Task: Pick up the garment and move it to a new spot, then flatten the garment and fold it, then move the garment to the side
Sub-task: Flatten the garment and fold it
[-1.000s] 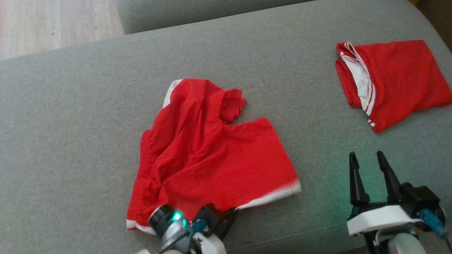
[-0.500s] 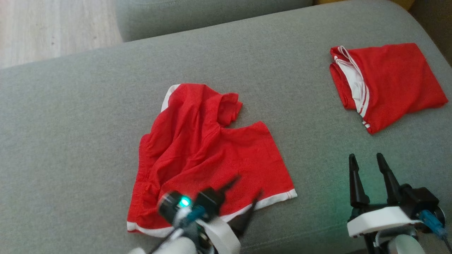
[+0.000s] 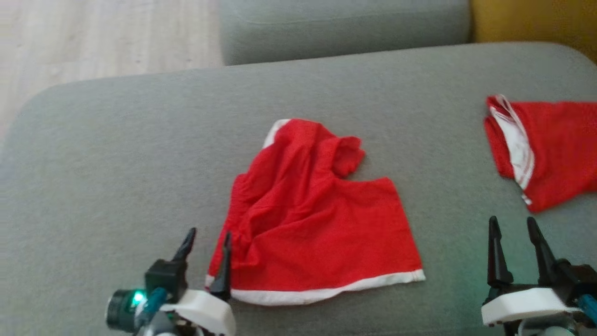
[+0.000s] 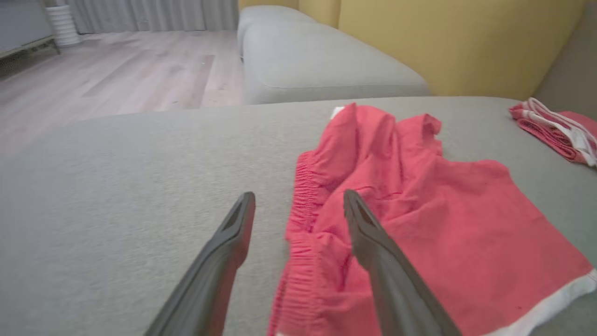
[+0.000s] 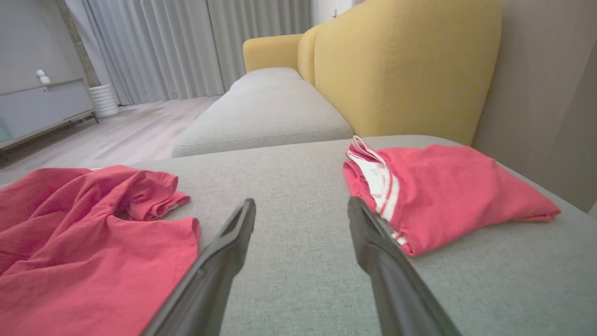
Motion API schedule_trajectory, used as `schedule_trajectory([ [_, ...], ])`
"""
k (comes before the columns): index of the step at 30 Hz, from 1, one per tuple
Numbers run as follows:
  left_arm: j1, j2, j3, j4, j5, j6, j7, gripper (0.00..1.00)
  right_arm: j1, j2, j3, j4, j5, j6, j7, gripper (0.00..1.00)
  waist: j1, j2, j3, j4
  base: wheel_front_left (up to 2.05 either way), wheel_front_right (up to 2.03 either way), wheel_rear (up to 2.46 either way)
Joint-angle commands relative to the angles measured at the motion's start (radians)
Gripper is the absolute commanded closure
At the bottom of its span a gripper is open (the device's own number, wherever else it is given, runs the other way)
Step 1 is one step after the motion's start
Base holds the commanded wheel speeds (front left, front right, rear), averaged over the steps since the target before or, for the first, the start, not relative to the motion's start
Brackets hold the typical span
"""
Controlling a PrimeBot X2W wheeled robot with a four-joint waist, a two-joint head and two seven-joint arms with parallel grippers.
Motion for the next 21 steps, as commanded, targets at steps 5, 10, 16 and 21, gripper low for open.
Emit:
schedule_trajectory([
  [5,0.021,0.015,0.112,-0.031,0.030,-0.022,-0.012,0.00,-0.006,-0.008,0.007,-0.022,-0.009,0.007,-0.011,0.00,0.0000,0.0000,-0.035,0.094,0.00,0.00,0.00],
  [10,0.077,-0.022,0.183,-0.020,0.074,-0.068,-0.012,0.00,0.004,-0.008,0.018,0.004,-0.005,0.007,-0.011,0.00,0.0000,0.0000,-0.048,0.127,0.00,0.00,0.00],
  [16,0.115,-0.073,0.263,-0.019,0.139,-0.132,-0.012,0.00,0.018,-0.008,0.047,0.021,0.004,0.007,-0.011,0.00,0.0000,0.0000,-0.055,0.134,0.00,0.00,0.00],
  [21,0.129,-0.105,0.318,-0.008,0.183,-0.178,-0.012,0.00,0.015,-0.008,0.064,0.025,0.008,0.007,-0.011,0.00,0.0000,0.0000,-0.055,0.125,0.00,0.00,0.00],
])
